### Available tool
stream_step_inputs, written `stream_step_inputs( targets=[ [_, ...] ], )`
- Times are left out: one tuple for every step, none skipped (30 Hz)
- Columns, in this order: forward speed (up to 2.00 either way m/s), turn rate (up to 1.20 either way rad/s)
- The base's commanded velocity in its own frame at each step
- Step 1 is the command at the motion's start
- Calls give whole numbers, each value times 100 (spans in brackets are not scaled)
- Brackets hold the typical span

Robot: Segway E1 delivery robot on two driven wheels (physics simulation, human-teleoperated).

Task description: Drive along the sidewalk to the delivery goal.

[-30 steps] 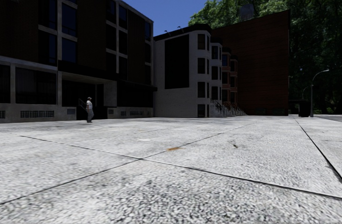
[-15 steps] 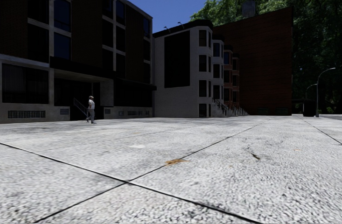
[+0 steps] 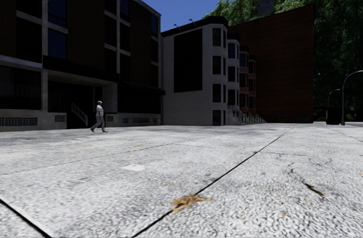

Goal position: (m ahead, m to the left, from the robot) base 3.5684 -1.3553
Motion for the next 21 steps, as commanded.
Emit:
stream_step_inputs(
  targets=[
    [200,-8],
    [200,-8],
    [200,-8],
    [200,-9],
    [200,-14],
    [200,-19],
    [200,-19],
    [200,-21],
    [200,-22],
    [200,-24],
    [200,-24],
    [200,-24],
    [200,-24],
    [200,-24],
    [200,-24],
    [200,-24],
    [200,-24],
    [200,-24],
    [200,-24],
    [200,-24],
    [194,-24]
  ],
)
